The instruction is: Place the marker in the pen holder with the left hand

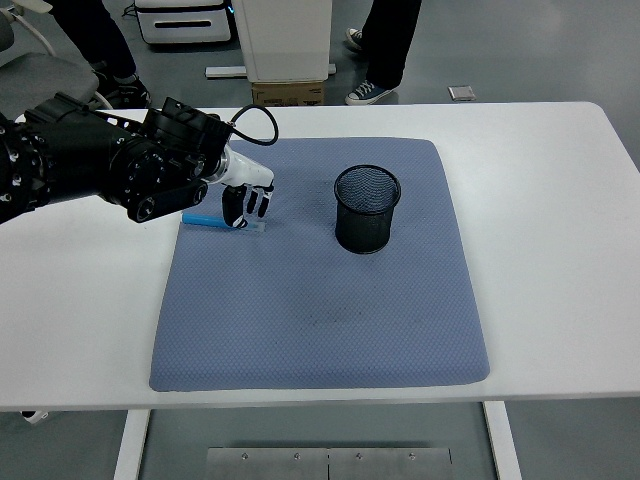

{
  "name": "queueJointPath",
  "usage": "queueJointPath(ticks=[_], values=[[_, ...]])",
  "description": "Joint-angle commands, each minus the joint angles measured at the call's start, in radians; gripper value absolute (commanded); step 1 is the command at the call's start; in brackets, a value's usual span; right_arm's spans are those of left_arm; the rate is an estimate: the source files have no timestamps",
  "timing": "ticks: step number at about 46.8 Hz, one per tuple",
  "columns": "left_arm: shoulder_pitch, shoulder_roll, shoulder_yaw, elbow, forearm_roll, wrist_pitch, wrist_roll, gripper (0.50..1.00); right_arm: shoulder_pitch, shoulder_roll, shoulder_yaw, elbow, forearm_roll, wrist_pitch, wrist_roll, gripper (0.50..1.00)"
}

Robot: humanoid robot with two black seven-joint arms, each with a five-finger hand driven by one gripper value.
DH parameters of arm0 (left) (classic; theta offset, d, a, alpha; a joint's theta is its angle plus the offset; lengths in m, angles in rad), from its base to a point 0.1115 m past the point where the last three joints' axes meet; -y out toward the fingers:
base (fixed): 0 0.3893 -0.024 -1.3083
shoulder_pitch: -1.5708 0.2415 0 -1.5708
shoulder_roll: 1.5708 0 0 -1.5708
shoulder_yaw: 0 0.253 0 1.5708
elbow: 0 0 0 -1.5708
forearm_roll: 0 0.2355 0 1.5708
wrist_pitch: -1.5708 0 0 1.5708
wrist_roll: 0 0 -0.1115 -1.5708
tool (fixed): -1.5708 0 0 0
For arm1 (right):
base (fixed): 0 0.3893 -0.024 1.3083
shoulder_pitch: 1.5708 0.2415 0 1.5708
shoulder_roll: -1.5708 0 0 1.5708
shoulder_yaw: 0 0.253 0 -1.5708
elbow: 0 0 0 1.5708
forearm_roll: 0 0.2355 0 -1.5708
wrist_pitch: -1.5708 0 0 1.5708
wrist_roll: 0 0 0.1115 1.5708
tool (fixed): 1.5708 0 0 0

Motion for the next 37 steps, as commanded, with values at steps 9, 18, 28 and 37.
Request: queueJointPath(ticks=[9,18,28,37], values=[[-0.031,0.025,0.049,-0.088,-0.02,0.099,0.01,0.648,0.0,0.0,0.0,0.0,0.0,0.0,0.0,1.0],[-0.057,0.084,0.054,-0.143,-0.034,0.139,0.01,0.651,0.0,0.0,0.0,0.0,0.0,0.0,0.0,1.0],[-0.058,0.099,0.085,-0.2,-0.037,0.244,0.02,0.648,0.0,0.0,0.0,0.0,0.0,0.0,0.0,1.0],[-0.056,0.097,0.108,-0.235,-0.083,0.311,0.029,0.648,0.0,0.0,0.0,0.0,0.0,0.0,0.001,1.0]])
